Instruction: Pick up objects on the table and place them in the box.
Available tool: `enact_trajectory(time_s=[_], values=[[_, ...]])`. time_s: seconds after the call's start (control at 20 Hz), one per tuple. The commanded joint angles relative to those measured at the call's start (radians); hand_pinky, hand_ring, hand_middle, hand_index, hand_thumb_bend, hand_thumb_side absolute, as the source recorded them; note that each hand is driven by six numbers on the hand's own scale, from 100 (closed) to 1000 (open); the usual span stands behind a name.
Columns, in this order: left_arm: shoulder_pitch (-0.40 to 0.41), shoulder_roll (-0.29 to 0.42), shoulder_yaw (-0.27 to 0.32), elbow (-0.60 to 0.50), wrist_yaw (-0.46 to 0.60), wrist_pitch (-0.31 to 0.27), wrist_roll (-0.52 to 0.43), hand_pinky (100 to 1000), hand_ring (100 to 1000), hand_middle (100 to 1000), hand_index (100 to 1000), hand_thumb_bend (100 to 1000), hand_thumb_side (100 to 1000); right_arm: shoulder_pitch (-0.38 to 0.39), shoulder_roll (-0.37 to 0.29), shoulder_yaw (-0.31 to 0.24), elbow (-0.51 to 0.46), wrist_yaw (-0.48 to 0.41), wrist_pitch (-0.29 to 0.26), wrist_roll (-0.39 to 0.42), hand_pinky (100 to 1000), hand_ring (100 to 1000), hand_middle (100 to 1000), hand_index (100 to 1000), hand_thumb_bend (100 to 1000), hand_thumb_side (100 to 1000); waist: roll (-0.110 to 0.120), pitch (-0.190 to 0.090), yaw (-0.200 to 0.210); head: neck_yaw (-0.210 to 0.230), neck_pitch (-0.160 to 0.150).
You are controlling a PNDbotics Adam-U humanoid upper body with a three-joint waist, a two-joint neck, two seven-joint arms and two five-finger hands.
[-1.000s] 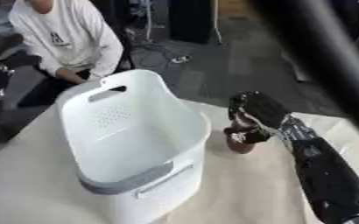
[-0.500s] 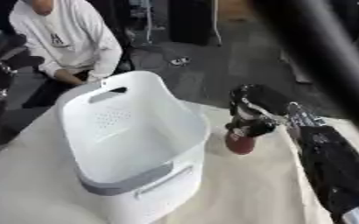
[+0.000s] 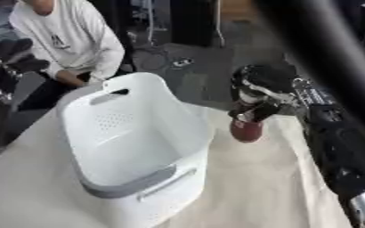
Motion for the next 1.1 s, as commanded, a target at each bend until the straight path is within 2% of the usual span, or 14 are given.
enact_trajectory(time_s=[0.05,1.1], values=[[-0.004,0.021,0.008,-0.016,-0.001,0.002,0.004,1000,779,924,1000,439,1000,-0.053,-0.017,0.007,-0.024,-0.019,-0.002,0.035,100,100,100,117,365,100,0.002,-0.015,-0.004,0.019,0.003],[0.01,0.028,0.013,-0.016,-0.008,0.007,0.014,1000,780,925,1000,431,1000,-0.153,0.016,0.023,-0.044,-0.132,-0.002,0.186,100,100,100,116,374,100,-0.005,-0.033,-0.022,0.057,0.028]])
